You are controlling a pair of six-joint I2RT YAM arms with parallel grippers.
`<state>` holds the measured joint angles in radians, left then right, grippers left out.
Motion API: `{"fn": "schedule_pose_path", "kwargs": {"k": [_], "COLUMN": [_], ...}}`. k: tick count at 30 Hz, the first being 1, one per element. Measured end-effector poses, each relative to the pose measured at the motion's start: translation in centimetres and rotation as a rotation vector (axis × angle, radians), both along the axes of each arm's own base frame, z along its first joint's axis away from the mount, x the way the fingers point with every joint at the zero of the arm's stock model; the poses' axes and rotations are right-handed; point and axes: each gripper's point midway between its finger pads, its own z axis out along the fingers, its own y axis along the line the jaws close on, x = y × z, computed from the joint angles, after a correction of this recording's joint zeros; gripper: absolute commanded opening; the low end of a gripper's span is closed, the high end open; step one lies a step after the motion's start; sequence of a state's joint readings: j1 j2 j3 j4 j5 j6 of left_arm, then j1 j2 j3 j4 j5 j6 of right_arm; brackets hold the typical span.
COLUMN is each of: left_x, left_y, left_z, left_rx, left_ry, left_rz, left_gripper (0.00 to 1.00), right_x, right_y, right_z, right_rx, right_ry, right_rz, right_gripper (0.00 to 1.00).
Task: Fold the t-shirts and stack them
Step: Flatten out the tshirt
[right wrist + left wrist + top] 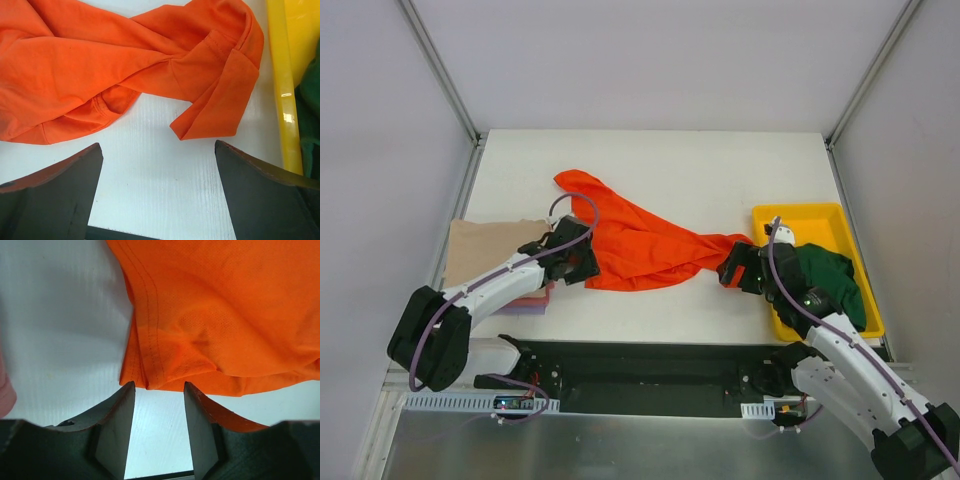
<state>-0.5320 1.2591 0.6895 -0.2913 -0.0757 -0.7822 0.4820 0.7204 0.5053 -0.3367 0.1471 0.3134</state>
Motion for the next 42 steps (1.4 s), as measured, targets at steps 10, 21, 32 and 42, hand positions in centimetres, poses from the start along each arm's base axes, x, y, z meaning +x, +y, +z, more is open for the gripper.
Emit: {"fn": "schedule_pose_path", "kwargs": {"k": [10, 21, 32, 42], "left_x": [-0.7, -1.0, -0.8, 0.1], "left_y": [-0.9, -1.1, -1.6, -0.2], "left_z": [-2.3, -3.2, -1.6, 7.4], "left_rx": [0.014, 0.026, -0.002, -0.113], "left_ry": [0.074, 0.106, 0.056, -0.262], "left_rz": [-0.014, -0.010, -0.023, 0.028], "left_gripper": [0.29, 0.11, 0.00, 0.00], "right_x": [0.1, -0.2, -0.4, -2.1], "right_y": [-0.2, -1.2, -1.1, 1.6], "right_z": [0.6, 0.7, 0.0, -2.4], "right_rx": [0.006, -0.014, -0.038, -0.260], "right_ry": [-0.026, -0.046, -0.021, 0.125], "right_rz": [-0.009, -0.044, -0.022, 0.116], "right_gripper": [0.96, 0.96, 0.96, 0.96]}}
